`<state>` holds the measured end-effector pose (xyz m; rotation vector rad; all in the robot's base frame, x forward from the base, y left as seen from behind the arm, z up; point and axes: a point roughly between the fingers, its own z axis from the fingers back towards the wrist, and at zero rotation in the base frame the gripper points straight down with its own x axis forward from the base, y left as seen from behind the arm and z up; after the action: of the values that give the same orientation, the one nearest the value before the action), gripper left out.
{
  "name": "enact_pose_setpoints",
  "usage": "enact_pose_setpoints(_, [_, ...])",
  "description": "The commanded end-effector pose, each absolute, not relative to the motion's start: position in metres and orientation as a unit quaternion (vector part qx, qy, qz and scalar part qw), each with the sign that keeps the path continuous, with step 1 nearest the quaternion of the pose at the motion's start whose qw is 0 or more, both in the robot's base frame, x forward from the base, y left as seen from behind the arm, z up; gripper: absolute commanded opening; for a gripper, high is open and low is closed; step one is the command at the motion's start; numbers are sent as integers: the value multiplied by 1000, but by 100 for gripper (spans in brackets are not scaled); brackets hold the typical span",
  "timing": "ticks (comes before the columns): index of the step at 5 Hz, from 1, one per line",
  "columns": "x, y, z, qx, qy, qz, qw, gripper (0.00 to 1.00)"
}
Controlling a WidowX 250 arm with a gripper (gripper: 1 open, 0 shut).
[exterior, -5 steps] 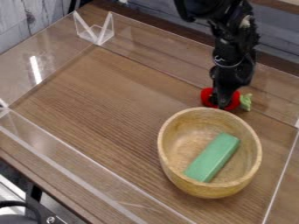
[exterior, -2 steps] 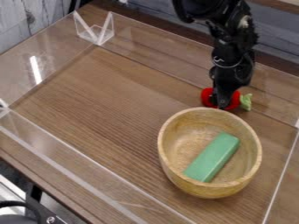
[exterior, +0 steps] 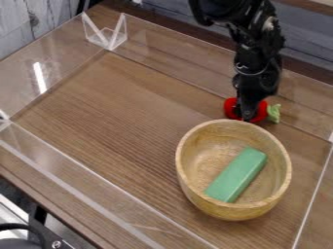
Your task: Move the red object to the right side of the table
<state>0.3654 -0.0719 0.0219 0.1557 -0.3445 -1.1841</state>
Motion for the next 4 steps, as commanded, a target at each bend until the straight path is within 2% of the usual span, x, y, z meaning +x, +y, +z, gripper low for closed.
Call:
enact_pose_setpoints(1, [366,-72,11,69,-163,-557,812,0])
enact_pose_setpoints(4, [366,-67,8,65,-167,-550,815,0])
